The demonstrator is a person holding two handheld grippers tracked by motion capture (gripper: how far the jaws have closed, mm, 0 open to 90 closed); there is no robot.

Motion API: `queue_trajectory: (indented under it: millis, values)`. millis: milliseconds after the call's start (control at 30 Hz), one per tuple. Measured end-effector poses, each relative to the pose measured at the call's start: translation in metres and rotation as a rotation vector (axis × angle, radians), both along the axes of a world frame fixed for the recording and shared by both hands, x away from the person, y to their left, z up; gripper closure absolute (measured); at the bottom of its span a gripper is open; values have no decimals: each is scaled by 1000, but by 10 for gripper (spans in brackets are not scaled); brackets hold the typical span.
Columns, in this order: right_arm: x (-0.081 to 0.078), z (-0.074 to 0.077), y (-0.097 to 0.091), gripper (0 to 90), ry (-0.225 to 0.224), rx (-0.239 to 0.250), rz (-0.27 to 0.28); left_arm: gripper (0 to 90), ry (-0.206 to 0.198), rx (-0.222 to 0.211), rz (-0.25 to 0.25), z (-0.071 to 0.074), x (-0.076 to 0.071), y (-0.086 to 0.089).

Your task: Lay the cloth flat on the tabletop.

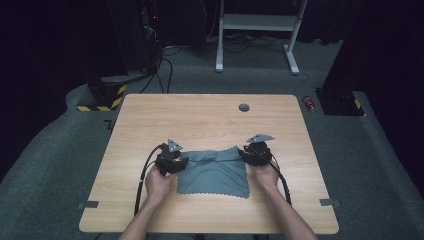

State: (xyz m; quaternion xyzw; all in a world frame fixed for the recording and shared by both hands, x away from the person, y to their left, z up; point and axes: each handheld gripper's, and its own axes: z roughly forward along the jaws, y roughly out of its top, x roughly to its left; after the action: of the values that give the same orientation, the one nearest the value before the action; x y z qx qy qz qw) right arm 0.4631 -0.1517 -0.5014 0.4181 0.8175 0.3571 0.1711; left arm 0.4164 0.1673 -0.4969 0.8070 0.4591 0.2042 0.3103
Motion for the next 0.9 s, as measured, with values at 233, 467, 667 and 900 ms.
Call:
queue_trajectory:
  millis: [233,467,667,900]
  values:
    - [14,-10,13,664,28,-52,-11,649,30,-14,3,-8,8,1]
    - [15,-13,20,863,21,-82,32,851,72,-47,-19,-12,12,3]
    - [13,-9,20,888,-7,-88,35,893,70,-82,-24,-7,11,9]
    - [11,0,14,891,-35,-57,33,897,84,-145,-18,-4,12,15]
